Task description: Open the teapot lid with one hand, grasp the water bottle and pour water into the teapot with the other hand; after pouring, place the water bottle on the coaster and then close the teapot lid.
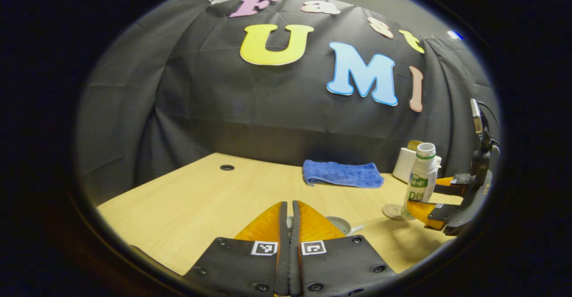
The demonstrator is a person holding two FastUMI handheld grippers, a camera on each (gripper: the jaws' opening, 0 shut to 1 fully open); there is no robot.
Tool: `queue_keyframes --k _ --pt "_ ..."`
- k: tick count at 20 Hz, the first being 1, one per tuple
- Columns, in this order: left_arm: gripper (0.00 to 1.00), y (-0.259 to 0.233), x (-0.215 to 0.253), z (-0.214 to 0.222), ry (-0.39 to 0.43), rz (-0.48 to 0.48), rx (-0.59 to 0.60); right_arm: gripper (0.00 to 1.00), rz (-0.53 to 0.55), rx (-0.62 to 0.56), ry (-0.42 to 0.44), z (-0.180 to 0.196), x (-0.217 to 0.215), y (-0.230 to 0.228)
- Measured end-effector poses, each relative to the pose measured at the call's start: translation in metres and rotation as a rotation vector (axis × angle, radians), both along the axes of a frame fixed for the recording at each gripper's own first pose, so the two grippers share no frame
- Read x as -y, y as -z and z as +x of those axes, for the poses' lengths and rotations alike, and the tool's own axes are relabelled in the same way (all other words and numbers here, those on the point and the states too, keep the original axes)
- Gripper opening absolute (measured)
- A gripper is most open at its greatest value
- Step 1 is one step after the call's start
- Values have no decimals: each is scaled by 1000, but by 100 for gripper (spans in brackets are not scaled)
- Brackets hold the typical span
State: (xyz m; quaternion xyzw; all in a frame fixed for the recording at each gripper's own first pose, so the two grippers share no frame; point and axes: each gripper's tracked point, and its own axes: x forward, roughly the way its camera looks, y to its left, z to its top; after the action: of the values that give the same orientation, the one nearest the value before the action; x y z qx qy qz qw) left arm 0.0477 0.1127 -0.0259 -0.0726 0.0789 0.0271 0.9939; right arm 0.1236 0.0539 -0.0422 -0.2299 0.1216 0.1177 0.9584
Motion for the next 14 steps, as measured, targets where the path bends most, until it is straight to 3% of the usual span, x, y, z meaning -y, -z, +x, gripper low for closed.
queue_keyframes --k 4,5,6,14 --pt "10 1 22 12 24 18 -6 74 83 4 47 1 25 -5" --pt "5 2 27 15 30 23 -8 74 89 14 58 2 30 -6" --pt "10 3 33 18 36 28 -10 74 91 22 65 5 35 -6" --pt "10 18 64 39 58 86 -34 74 137 33 75 4 50 -3"
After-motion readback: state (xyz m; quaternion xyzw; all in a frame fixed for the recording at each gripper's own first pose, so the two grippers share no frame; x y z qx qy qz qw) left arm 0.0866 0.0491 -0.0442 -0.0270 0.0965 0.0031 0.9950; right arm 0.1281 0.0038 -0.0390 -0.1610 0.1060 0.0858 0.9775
